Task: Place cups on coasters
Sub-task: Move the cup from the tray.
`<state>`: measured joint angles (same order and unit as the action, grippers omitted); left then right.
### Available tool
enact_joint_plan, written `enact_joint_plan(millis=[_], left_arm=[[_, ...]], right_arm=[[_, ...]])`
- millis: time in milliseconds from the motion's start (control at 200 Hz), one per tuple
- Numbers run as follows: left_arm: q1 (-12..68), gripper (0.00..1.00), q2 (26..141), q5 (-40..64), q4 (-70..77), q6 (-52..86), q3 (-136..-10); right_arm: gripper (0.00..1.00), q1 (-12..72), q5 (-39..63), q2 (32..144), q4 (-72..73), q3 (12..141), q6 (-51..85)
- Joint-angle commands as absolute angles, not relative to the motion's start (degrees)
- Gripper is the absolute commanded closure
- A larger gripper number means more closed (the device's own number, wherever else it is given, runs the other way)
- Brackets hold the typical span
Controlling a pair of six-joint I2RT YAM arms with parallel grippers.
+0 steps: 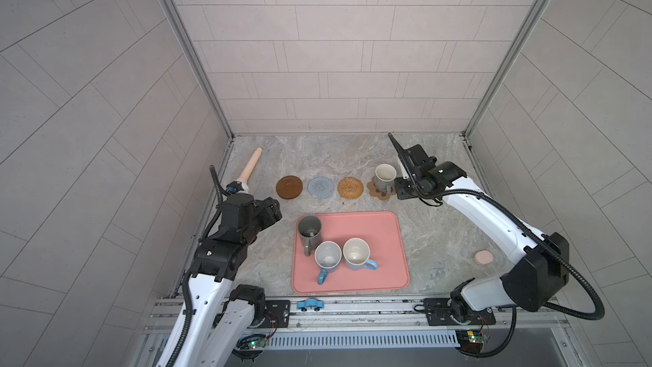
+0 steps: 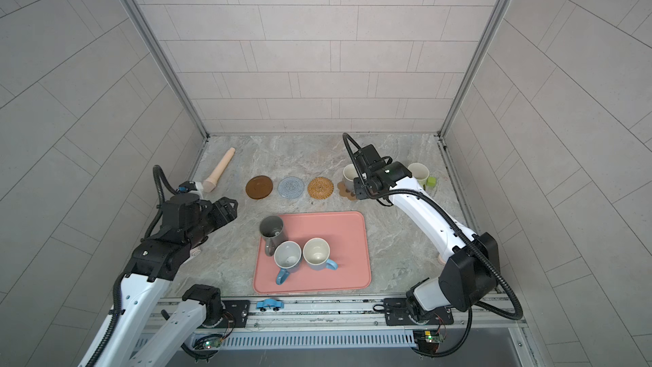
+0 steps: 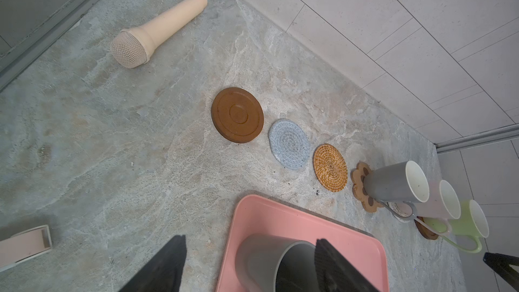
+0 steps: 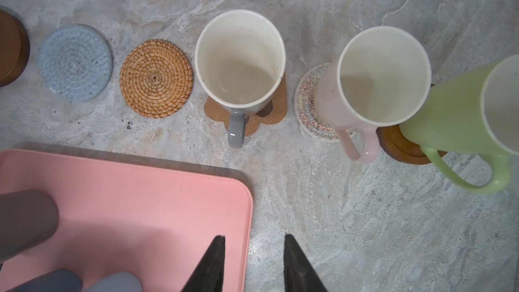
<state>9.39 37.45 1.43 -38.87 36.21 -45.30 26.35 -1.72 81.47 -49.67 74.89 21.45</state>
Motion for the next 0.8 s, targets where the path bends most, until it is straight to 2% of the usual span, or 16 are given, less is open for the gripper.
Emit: enact_joint_plan(millis=[0,215,580,796], left_arm=[[9.14,0.21,37.18,1.02,-38.31,36.74,-44.70],[9.12,0.21,37.00,1.15,-38.14,37.09,-44.40],[9.15,0.21,37.97,1.47,-37.61,37.27,-45.00],[9.16,0.21,38.32,1.40,-37.25,37.44,-45.14]], right_arm=[[0.62,28.20,0.02,78.31,-51.02,72.75,19.78],[0.61,34.30,4.48,73.69,-48.32,66.90,17.40],[0.60,49.47,6.04,70.29,-54.95,65.51,11.99],[0.60,54.05,6.78,67.16,-55.62,62.88,13.48]])
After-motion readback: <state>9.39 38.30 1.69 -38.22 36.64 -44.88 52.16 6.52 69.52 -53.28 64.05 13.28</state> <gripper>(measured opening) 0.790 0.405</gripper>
